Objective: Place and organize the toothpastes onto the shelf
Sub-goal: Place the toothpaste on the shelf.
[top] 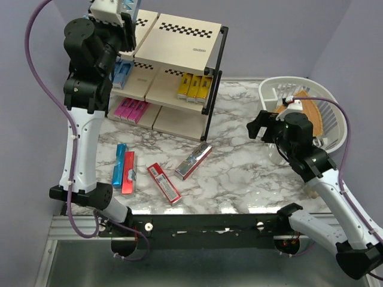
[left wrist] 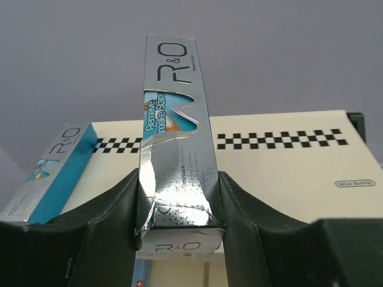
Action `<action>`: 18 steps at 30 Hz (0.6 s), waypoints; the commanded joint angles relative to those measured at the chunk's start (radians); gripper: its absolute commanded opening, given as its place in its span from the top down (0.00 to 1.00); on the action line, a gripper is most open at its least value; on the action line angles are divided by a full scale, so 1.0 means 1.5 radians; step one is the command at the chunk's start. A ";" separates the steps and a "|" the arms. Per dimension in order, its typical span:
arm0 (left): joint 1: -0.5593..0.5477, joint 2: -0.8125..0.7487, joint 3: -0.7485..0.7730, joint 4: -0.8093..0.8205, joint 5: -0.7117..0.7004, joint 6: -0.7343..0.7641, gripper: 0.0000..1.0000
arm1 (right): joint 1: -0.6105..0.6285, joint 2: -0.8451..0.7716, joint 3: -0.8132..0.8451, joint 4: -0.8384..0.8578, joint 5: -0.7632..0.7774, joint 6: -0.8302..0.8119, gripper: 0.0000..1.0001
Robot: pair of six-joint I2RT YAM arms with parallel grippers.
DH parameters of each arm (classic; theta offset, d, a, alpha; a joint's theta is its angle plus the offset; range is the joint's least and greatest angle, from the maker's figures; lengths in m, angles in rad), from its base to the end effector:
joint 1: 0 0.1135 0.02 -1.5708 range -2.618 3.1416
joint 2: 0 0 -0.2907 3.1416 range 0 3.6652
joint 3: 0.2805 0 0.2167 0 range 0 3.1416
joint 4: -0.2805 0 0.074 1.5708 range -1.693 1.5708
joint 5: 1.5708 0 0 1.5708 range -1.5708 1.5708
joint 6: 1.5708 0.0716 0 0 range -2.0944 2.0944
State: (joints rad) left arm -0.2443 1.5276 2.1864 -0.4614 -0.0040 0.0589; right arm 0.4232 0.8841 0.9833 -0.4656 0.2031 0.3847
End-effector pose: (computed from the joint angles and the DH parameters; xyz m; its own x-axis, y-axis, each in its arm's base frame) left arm 0.2700 -0.0670 0.6074 0.2040 0.0098 -0.9789 0.2265 0.9724 0.0569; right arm 0.1623 0.0573 0.3670 -0.3893 0.2278 -0.8925 -0.0911 0.9547 0.2834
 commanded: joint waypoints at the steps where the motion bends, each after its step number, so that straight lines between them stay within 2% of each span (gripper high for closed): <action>1: 0.097 0.028 0.031 0.002 0.126 -0.034 0.79 | -0.003 0.014 -0.010 0.032 -0.025 -0.031 0.00; 8: 0.186 0.083 0.059 -0.008 0.195 -0.026 0.78 | -0.003 0.048 -0.002 0.029 -0.044 -0.041 0.00; 13: 0.237 0.116 0.066 -0.002 0.210 -0.023 0.76 | -0.003 0.074 0.010 0.022 -0.060 -0.039 0.00; 18: 0.250 0.143 0.065 -0.010 0.243 -0.017 0.71 | -0.003 0.101 0.024 0.018 -0.064 -0.039 0.00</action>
State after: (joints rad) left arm 0.1116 1.7248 2.2494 -0.5110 0.2836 0.0219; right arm 0.4232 1.0126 0.9771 -0.4385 0.1341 0.3386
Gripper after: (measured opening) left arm 0.554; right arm 0.995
